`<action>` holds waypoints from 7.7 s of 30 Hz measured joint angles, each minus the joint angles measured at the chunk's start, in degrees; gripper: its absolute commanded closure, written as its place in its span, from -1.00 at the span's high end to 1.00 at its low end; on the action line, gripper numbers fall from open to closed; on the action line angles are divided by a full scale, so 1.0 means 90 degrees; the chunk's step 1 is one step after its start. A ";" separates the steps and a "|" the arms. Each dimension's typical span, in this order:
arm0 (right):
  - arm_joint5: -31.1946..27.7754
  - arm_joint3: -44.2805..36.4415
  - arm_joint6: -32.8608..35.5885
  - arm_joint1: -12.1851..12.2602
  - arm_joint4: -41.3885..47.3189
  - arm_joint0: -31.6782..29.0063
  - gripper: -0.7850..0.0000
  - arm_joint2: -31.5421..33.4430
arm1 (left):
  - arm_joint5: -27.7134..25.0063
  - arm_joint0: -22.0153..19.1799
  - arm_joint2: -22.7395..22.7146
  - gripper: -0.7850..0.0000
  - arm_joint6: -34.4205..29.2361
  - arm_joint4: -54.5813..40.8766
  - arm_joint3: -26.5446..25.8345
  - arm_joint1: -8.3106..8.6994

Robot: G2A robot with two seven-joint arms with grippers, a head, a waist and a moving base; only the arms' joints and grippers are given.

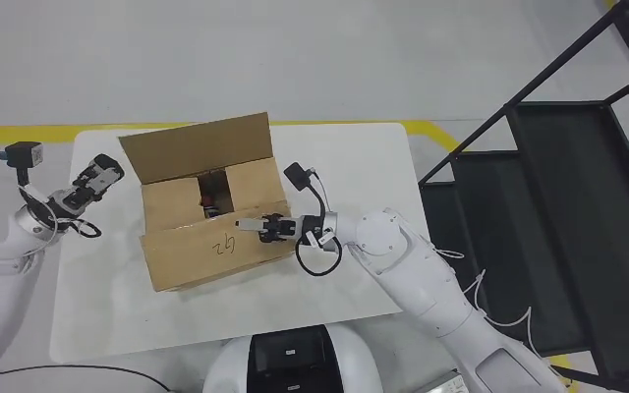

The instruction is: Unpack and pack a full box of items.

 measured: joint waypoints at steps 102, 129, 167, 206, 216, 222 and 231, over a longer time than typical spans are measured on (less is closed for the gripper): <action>0.0414 0.0181 0.0116 0.0033 -0.1185 0.0460 1.00 -0.0415 | 0.2137 0.0660 0.0940 1.00 -0.3274 -0.2603 -0.1351 0.1176; 0.1548 -0.1694 0.0003 0.0469 -0.0719 -0.1609 1.00 0.1408 | 0.2265 0.0523 0.1034 1.00 -0.3401 -0.2687 -0.1174 0.1116; 0.0894 0.0569 -0.3663 0.0212 0.0586 -0.1973 1.00 0.1418 | 0.2265 0.0523 0.1034 1.00 -0.3401 -0.2687 -0.1174 0.1116; 0.0339 0.1281 -0.4728 -0.0093 0.1513 -0.1722 -1.00 0.1373 | 0.2265 0.0523 0.1034 1.00 -0.3401 -0.2687 -0.1174 0.1116; 0.0191 0.1381 -0.4737 -0.0131 0.1603 -0.1672 -1.00 0.1480 | 0.2265 0.0523 0.1034 1.00 -0.3401 -0.2687 -0.1174 0.1116; -0.0029 0.1259 -0.4674 -0.0161 0.1605 -0.1492 -1.00 0.1518 | 0.2265 0.0523 0.1034 1.00 -0.3401 -0.2687 -0.1174 0.1116; -0.0454 0.0554 -0.4448 -0.0171 0.1223 -0.0975 -1.00 0.1655 | 0.2265 0.0523 0.1034 1.00 -0.3401 -0.2687 -0.1174 0.1116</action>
